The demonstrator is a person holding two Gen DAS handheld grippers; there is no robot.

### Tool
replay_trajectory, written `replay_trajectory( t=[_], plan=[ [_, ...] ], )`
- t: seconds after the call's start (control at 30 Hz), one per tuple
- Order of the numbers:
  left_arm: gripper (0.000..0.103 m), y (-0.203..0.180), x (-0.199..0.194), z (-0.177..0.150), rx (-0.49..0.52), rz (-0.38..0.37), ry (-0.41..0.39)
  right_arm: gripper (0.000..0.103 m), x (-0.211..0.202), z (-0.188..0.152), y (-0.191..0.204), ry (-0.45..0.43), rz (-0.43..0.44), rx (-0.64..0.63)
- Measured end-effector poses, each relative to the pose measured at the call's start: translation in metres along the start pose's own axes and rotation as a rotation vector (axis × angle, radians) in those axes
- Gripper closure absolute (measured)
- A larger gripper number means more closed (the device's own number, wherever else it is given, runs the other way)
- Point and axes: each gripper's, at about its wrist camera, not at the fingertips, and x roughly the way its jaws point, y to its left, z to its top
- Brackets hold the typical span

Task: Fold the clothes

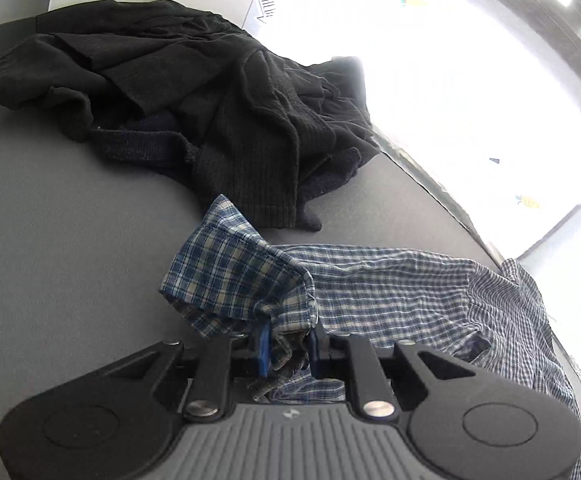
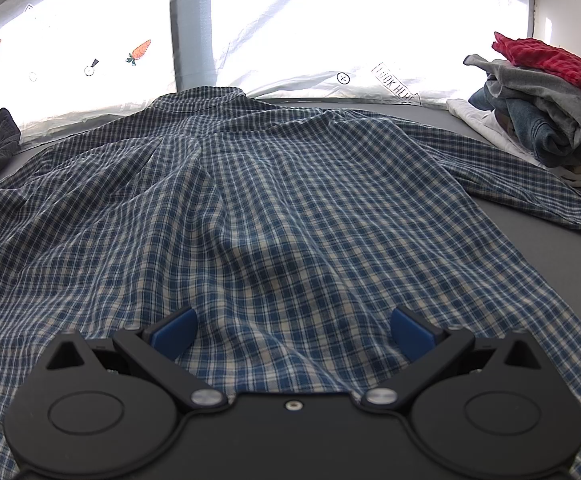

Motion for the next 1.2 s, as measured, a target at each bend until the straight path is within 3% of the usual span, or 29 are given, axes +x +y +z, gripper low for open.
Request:
replay_trajectory(
  t=[0.1,0.2,0.27,0.33,0.5,0.63,0.7,0.77,0.87,0.97,1.07,1.2],
  plan=[
    [0.083,-0.051,0.001,-0.008,0.157,-0.128,0.022,0.000,0.000,0.000,0.000,0.000,0.000,0.000],
    [0.076,-0.085,0.007,-0.026,0.235,-0.241,0.103,0.000,0.000,0.000,0.000,0.000,0.000,0.001],
    [0.059,-0.102,0.015,-0.041,0.273,-0.283,0.166,0.000,0.000,0.000,0.000,0.000,0.000,0.001],
    [0.043,-0.109,0.021,-0.054,0.293,-0.270,0.207,0.000,0.000,0.000,0.001,0.000,0.001,0.002],
    [0.037,-0.103,0.025,-0.075,0.187,-0.260,0.271,0.000,0.000,0.000,0.000,0.000,0.006,0.005],
    [0.032,-0.105,0.022,-0.087,0.184,-0.149,0.275,0.000,0.001,0.003,0.000,0.017,0.015,-0.005],
    [0.031,-0.104,0.024,-0.093,0.160,-0.084,0.293,0.000,0.004,0.012,-0.004,0.077,0.047,-0.026],
    [0.031,-0.104,0.028,-0.099,0.129,-0.026,0.310,0.000,0.007,0.023,-0.009,0.144,0.093,-0.023],
    [0.030,-0.098,0.030,-0.109,0.076,0.032,0.322,0.002,0.008,0.040,-0.031,0.215,0.257,0.104],
    [0.025,-0.098,0.027,-0.116,0.069,0.040,0.286,0.013,0.003,0.052,-0.042,0.217,0.371,0.212],
    [0.019,-0.102,0.026,-0.122,0.089,0.042,0.269,0.033,0.004,0.064,-0.037,0.230,0.500,0.256],
    [0.019,-0.105,0.027,-0.119,0.076,0.065,0.285,0.059,0.021,0.083,-0.013,0.319,0.695,0.327]
  ],
)
